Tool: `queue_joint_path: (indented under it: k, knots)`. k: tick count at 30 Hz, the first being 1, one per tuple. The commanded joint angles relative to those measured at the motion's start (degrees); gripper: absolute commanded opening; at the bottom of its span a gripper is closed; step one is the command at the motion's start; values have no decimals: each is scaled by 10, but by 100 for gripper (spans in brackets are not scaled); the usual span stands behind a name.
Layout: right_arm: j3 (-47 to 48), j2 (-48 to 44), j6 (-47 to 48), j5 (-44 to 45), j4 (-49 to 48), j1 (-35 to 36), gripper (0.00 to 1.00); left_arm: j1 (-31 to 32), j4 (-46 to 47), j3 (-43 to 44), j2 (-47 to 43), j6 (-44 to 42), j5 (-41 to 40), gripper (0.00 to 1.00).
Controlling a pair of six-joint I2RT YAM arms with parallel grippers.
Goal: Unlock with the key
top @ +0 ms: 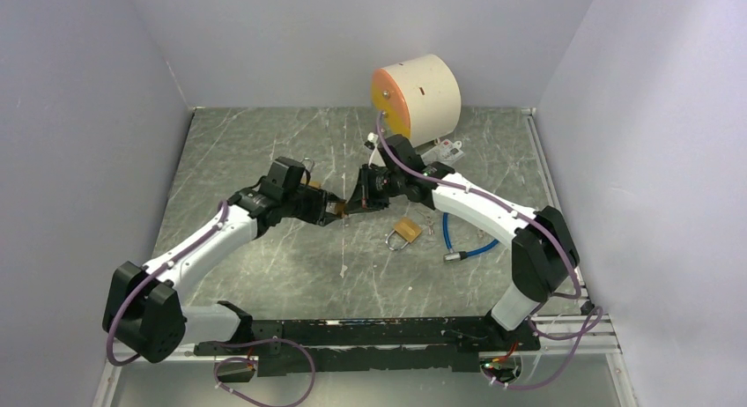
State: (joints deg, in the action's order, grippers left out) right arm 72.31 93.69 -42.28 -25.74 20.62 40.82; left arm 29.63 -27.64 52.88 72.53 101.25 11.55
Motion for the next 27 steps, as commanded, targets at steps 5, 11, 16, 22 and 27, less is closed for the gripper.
queue_joint_path:
  k: [5,11,16,22,27]
  knots:
    - [34,27,6,66,-44,9,0,14,44,-4,-39,20,73,6]
    - [45,37,-25,77,-79,11,0,14,81,-13,-43,41,90,6]
    - [-4,10,-92,11,-144,-11,0,14,79,-17,-59,25,70,5]
    - [-116,1,-286,-158,-347,-75,0,14,104,-24,-87,-33,25,10]
    - [-180,-19,-456,-193,-502,-85,0,14,214,-60,-98,-54,32,11]
